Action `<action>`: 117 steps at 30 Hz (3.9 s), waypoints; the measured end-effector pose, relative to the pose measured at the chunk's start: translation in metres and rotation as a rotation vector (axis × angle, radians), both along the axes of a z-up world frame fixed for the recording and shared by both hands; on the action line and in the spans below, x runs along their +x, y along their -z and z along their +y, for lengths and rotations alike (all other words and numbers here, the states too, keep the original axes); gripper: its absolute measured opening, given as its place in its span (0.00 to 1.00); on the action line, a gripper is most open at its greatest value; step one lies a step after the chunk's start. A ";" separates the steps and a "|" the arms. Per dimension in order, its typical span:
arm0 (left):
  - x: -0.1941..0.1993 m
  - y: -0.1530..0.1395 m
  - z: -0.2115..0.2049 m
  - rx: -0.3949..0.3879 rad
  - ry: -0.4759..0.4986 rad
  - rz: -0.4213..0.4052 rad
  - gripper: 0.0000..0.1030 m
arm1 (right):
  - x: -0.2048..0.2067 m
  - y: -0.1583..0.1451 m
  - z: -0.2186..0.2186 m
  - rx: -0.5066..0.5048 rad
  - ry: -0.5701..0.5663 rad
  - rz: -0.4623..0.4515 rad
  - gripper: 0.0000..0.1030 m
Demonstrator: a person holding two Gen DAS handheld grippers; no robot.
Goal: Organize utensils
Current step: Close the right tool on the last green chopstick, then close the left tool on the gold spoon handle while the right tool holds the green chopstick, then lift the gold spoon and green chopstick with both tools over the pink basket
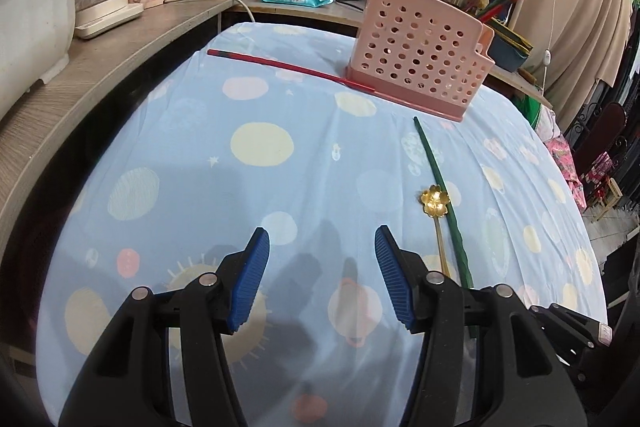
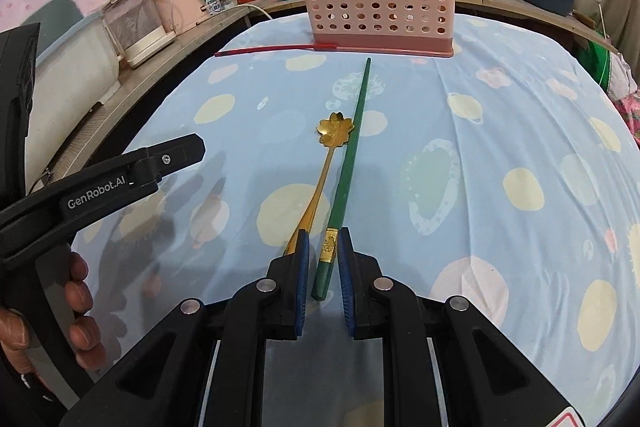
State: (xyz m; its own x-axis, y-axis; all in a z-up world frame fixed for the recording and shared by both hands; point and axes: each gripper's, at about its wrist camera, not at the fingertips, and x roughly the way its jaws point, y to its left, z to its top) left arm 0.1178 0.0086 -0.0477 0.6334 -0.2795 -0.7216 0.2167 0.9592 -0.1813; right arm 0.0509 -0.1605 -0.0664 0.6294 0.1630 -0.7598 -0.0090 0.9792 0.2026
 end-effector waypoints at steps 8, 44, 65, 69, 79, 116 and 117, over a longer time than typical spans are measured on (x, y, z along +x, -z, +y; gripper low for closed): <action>-0.003 0.004 -0.010 0.005 0.026 0.010 0.51 | 0.004 0.005 -0.004 -0.011 0.012 0.012 0.12; 0.059 -0.007 0.030 -0.016 -0.111 -0.024 0.51 | 0.011 -0.008 -0.036 0.012 0.111 -0.038 0.06; -0.014 0.014 -0.049 -0.062 0.138 0.074 0.51 | -0.017 -0.011 -0.056 0.027 0.176 -0.036 0.07; -0.027 0.020 -0.069 -0.036 0.185 0.079 0.51 | -0.025 -0.010 -0.058 0.035 0.181 -0.037 0.07; -0.037 0.026 -0.076 0.046 0.203 0.040 0.25 | -0.038 -0.007 -0.061 0.064 0.175 -0.032 0.07; -0.030 0.025 -0.039 -0.030 0.147 0.064 0.44 | -0.054 -0.012 -0.054 0.085 0.123 0.015 0.07; -0.030 0.026 -0.041 -0.033 0.163 0.070 0.34 | -0.054 -0.011 -0.054 0.084 0.123 0.017 0.07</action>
State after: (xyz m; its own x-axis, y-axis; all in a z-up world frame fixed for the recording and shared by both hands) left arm 0.0874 -0.0322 -0.0737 0.5266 -0.3984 -0.7510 0.3549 0.9057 -0.2317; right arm -0.0032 -0.2148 -0.0559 0.6361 0.1486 -0.7571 0.1145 0.9522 0.2831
